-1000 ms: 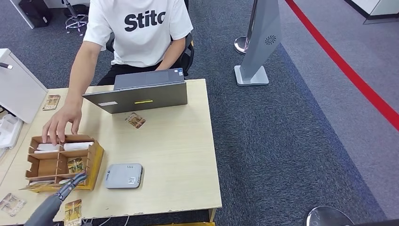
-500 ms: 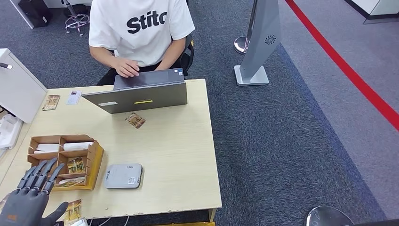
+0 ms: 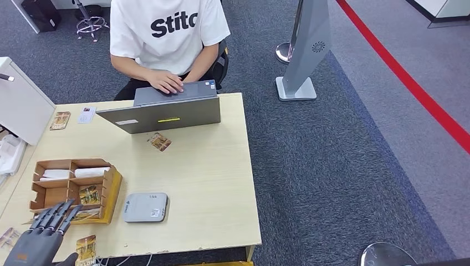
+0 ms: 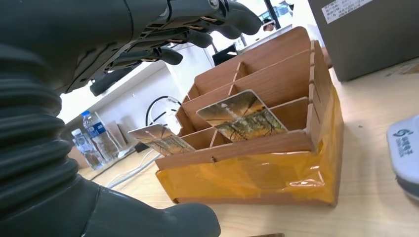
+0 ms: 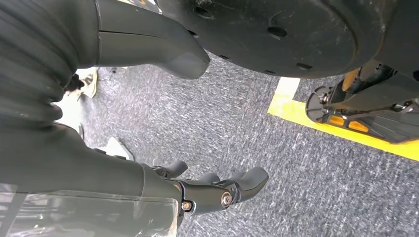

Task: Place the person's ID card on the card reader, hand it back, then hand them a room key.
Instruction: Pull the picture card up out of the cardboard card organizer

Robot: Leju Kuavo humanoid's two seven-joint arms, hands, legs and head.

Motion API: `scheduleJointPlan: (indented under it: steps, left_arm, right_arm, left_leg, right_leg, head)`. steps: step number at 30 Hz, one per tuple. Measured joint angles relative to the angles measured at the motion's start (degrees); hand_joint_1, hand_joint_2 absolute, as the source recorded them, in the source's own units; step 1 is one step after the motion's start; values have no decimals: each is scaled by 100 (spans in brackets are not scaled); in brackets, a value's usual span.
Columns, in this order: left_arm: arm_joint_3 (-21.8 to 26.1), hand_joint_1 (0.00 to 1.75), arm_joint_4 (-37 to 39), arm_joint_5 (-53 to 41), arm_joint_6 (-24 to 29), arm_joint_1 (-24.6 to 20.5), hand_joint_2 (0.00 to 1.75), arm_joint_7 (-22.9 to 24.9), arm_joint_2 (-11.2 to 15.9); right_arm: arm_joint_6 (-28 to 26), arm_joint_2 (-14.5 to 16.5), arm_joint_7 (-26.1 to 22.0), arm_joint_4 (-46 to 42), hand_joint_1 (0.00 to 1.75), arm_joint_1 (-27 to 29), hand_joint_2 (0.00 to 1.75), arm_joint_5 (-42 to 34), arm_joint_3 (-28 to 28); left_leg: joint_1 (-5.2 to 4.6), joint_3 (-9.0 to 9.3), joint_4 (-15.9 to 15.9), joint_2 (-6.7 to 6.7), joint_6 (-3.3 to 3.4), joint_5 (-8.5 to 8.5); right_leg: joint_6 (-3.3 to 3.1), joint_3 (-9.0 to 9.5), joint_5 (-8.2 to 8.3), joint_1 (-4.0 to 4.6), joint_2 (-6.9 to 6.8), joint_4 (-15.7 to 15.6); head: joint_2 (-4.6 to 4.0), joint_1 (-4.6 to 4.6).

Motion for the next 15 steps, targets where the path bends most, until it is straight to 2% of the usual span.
scheduleJointPlan:
  steps: [5,15]
  left_arm:
    - [39,0,81,-105,92,-27,175,80,-43]
    - [274,0,420,-169,239,-297,175,13,-347]
  right_arm:
    - [-114,0,-81,0,0,45,175,-6,18]
    - [-185,0,-202,0,0,29,175,-7,47]
  left_leg:
    - [0,-1,0,0,0,0]
    - [0,0,0,-1,0,0]
  right_leg:
    - [0,0,0,0,-1,0]
    - [0,1,0,0,-1,0]
  head:
    - [-1,0]
    - [0,0]
